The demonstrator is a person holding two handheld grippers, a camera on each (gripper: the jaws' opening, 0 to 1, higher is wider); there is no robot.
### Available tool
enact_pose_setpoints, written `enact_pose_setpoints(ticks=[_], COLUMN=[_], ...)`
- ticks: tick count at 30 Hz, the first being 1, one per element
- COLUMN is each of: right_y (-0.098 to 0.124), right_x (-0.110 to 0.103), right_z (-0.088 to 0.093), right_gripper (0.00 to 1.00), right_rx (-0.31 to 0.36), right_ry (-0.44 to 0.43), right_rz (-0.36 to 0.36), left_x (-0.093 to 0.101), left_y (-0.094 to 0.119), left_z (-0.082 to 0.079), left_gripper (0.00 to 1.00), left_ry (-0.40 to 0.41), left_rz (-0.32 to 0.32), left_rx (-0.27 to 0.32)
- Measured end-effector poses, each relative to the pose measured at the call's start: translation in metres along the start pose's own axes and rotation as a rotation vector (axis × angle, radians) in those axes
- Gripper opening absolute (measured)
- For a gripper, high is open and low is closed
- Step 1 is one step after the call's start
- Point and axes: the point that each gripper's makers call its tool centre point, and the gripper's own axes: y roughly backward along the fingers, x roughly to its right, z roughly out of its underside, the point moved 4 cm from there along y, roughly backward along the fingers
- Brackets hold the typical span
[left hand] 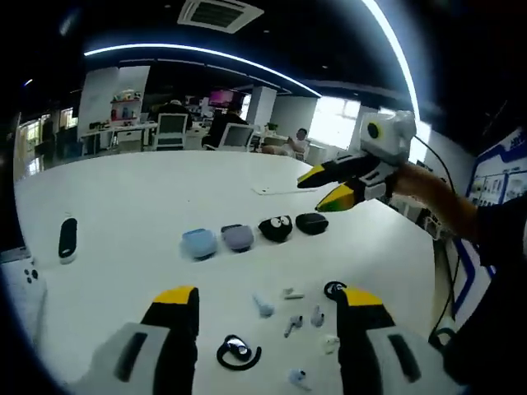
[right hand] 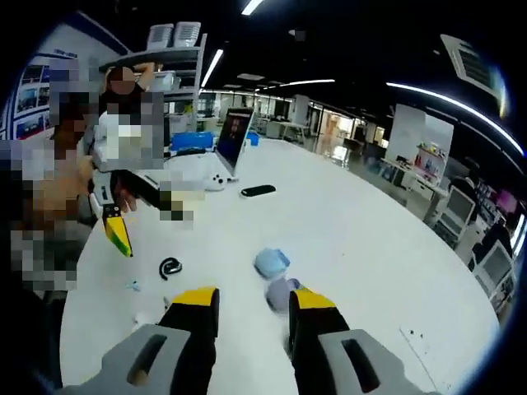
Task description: Pick up the earbuds from the table and place the earbuds into the earbud case
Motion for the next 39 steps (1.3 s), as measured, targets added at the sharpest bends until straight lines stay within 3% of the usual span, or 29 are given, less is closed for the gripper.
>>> enact_pose_setpoints(ticks=[7, 10, 12, 21, 26, 39], right_y=[-0.036, -0.049, -0.062, -0.099, -0.110, -0.154], right_x=[0.023, 0.030, 0.034, 0.043, 0.049, 0.048], right_z=[-0.004, -0.008, -0.011, -0.017, -0.014, -0.006], right_gripper=[0.29, 0.27, 0.26, 0.26, 0.24, 0.17], right_rx=[-0.042, -0.054, -0.071, -0.134, -0.180, -0.302], right_ry=[0.019, 0.046, 0.065, 0.121, 0.135, 0.150], right_rz=[-0.009, -0.005, -0.012, -0.056, -0.085, -0.205], left_x=[-0.019, -0.026, -0.035, -0.046, -0.048, -0.048], left_y=[-0.019, -0.028, -0.034, -0.056, -0.065, -0.074], left_z=[-0.006, -0.013, -0.015, -0.011, -0.005, 0.003], left_gripper=[0.68, 0.68, 0.68, 0.67, 0.61, 0.62], left_ry=[0.051, 0.131, 0.131, 0.126, 0.122, 0.126], left_rz=[0.007, 0.040, 0.037, 0.029, 0.036, 0.035], left_rx=[0.032, 0.072, 0.078, 0.032, 0.001, -0.018])
